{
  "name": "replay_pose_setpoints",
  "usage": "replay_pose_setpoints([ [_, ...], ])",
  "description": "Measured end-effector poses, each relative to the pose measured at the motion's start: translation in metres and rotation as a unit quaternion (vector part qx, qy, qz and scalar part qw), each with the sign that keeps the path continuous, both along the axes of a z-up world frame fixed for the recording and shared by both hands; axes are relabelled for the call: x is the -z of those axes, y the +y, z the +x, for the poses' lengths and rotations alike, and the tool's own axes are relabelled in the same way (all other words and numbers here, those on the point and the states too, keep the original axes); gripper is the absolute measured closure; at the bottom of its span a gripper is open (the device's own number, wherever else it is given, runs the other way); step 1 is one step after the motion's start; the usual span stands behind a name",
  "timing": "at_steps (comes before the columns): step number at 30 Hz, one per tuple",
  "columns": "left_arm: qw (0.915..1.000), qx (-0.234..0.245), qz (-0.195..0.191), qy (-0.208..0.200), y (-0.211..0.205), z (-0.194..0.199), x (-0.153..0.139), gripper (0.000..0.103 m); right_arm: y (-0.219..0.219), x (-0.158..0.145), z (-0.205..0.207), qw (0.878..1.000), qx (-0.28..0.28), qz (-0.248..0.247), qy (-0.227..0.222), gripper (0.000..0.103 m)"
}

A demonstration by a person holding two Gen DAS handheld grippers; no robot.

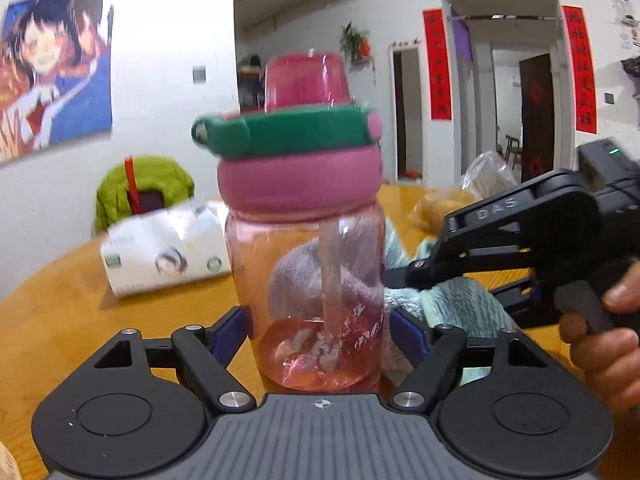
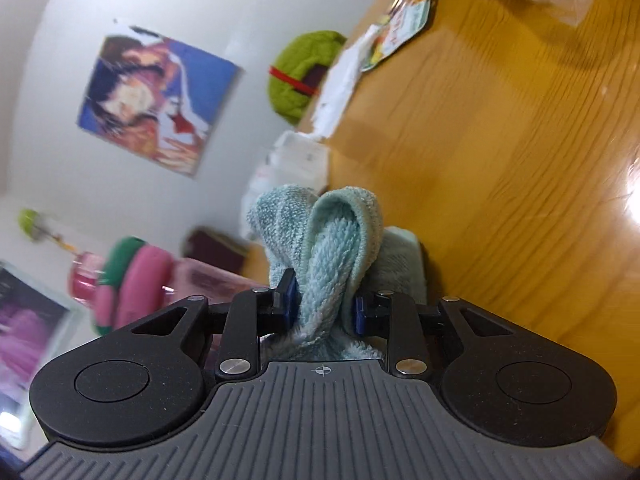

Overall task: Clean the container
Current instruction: 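Rub the towel in the right gripper around the bottle's lower body, then wipe the towel in the right gripper over the bottle's lid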

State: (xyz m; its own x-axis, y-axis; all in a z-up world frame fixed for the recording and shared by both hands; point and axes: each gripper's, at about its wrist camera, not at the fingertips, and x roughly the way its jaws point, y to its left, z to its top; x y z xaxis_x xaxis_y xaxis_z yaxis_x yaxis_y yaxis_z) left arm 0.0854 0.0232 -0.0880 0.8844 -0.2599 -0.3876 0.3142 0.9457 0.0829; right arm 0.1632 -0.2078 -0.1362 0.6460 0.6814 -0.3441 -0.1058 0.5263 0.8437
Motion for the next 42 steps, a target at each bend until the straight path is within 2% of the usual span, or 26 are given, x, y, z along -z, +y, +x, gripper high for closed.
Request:
replay_pose_setpoints([
  [3,0.9999,-0.002,0.007,0.01,-0.002,0.008,-0.002,0.024,-0.003,-0.017,-0.009,0.997,0.035,-0.048,-0.055,0.076],
  [6,0.9999,-0.005,0.005,0.011,-0.003,0.014,-0.003,0.031,-0.01,-0.036,-0.023,0.99,0.071,-0.06,-0.11,0.077],
  [9,0.9999,0.012,-0.006,0.0,0.004,0.011,0.001,0.032,-0.013,-0.053,-0.04,0.981,0.097,-0.08,-0.148,0.077],
  [15,0.9997,0.021,-0.007,-0.003,0.009,0.004,0.003,0.031,-0.001,-0.098,-0.09,0.956,0.073,-0.155,-0.238,0.077],
  [17,0.9997,0.023,-0.004,-0.006,0.01,0.004,0.004,0.031,0.009,-0.118,-0.114,0.941,0.066,-0.187,-0.273,0.077],
  [19,0.9997,0.023,-0.002,-0.007,0.008,0.004,0.004,0.031,0.024,-0.141,-0.136,0.921,0.059,-0.228,-0.311,0.077],
  [22,0.9997,0.022,-0.001,-0.009,0.007,0.003,0.004,0.031,0.054,-0.176,-0.168,0.878,0.041,-0.311,-0.361,0.077],
  [24,0.9997,0.02,0.0,-0.011,0.006,0.001,0.003,0.031,0.076,-0.192,-0.174,0.855,0.019,-0.353,-0.379,0.077],
  [25,0.9998,0.019,0.002,-0.012,0.006,0.001,0.003,0.031,0.088,-0.199,-0.173,0.85,0.002,-0.366,-0.379,0.077],
  [28,0.9997,0.017,0.005,-0.015,0.004,-0.001,0.003,0.031,0.123,-0.214,-0.153,0.851,-0.063,-0.381,-0.356,0.077],
  [30,0.9998,0.016,0.004,-0.015,0.005,-0.001,0.003,0.031,0.152,-0.217,-0.136,0.846,-0.08,-0.411,-0.331,0.077],
  [32,0.9998,0.015,0.0,-0.014,0.006,-0.002,0.003,0.031,0.175,-0.214,-0.118,0.825,-0.055,-0.465,-0.317,0.077],
  [36,0.9998,0.015,-0.002,-0.013,0.006,-0.003,0.003,0.031,0.194,-0.213,-0.089,0.771,0.031,-0.549,-0.321,0.08],
  [37,0.9998,0.015,-0.003,-0.013,0.006,-0.003,0.003,0.031,0.193,-0.214,-0.083,0.762,0.05,-0.561,-0.318,0.081],
  [38,0.9998,0.015,-0.003,-0.013,0.007,-0.003,0.003,0.031,0.19,-0.215,-0.077,0.759,0.062,-0.568,-0.311,0.081],
  [39,0.9998,0.016,-0.003,-0.013,0.007,-0.003,0.003,0.031,0.184,-0.215,-0.073,0.764,0.067,-0.567,-0.3,0.082],
  [42,0.9998,0.016,-0.003,-0.012,0.007,-0.003,0.003,0.031,0.161,-0.211,-0.071,0.801,0.047,-0.539,-0.256,0.084],
])
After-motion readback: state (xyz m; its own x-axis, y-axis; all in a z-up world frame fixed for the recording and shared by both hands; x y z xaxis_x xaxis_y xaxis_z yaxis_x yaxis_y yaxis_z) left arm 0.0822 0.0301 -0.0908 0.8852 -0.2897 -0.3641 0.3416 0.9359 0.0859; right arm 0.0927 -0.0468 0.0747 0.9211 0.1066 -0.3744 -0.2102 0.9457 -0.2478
